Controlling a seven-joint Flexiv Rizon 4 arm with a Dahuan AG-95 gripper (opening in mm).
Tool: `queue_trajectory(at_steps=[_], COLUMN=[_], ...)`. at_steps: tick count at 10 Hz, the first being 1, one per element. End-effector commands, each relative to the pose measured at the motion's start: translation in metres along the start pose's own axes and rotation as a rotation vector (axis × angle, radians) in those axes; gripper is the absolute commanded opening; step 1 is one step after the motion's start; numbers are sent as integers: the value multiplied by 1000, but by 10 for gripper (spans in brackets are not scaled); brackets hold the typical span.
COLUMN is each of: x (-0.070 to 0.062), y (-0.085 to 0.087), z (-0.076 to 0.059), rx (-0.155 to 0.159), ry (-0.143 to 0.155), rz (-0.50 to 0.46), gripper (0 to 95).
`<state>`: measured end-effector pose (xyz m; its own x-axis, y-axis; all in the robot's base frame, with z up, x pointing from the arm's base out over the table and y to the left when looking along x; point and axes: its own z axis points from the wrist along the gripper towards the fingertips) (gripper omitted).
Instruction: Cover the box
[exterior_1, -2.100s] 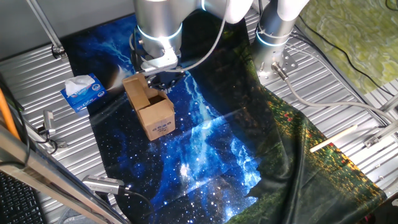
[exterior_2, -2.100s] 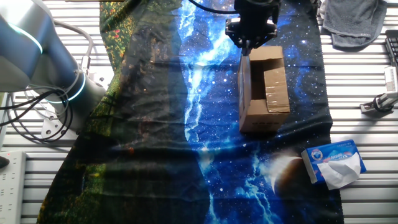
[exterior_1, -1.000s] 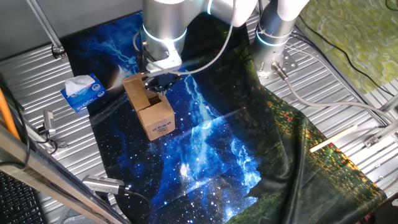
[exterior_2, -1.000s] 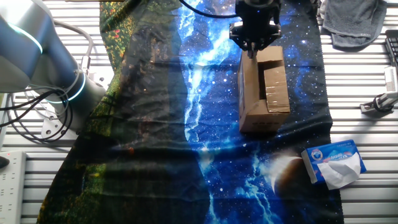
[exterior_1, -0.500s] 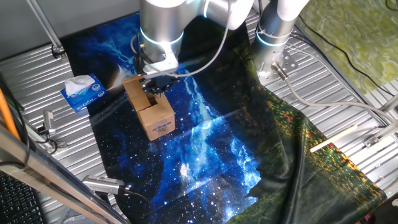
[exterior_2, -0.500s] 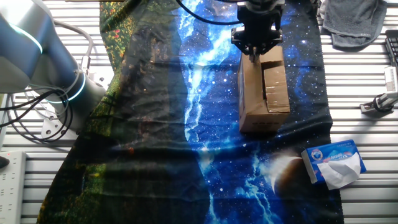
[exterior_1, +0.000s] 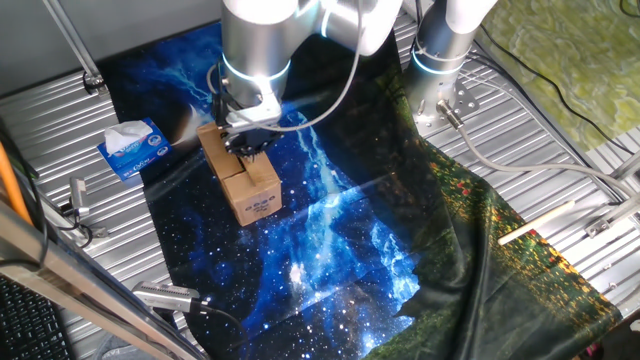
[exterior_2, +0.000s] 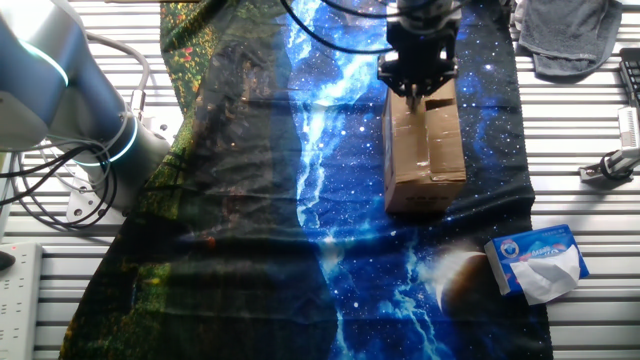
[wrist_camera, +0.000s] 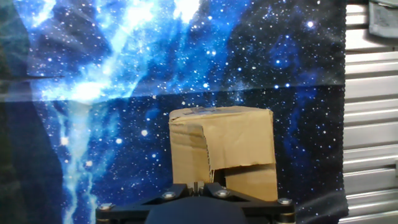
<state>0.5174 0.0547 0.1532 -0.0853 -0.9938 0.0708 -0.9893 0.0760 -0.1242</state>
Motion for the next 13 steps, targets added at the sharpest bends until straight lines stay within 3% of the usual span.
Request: queue_trajectory(at_steps=[1, 6, 13], x=[1, 2, 2], y=[-1, -4, -4], z=[2, 15, 15], rx=[3, 9, 12], ry=[-2, 1, 3], rz=[4, 38, 46], gripper=[0, 0, 0])
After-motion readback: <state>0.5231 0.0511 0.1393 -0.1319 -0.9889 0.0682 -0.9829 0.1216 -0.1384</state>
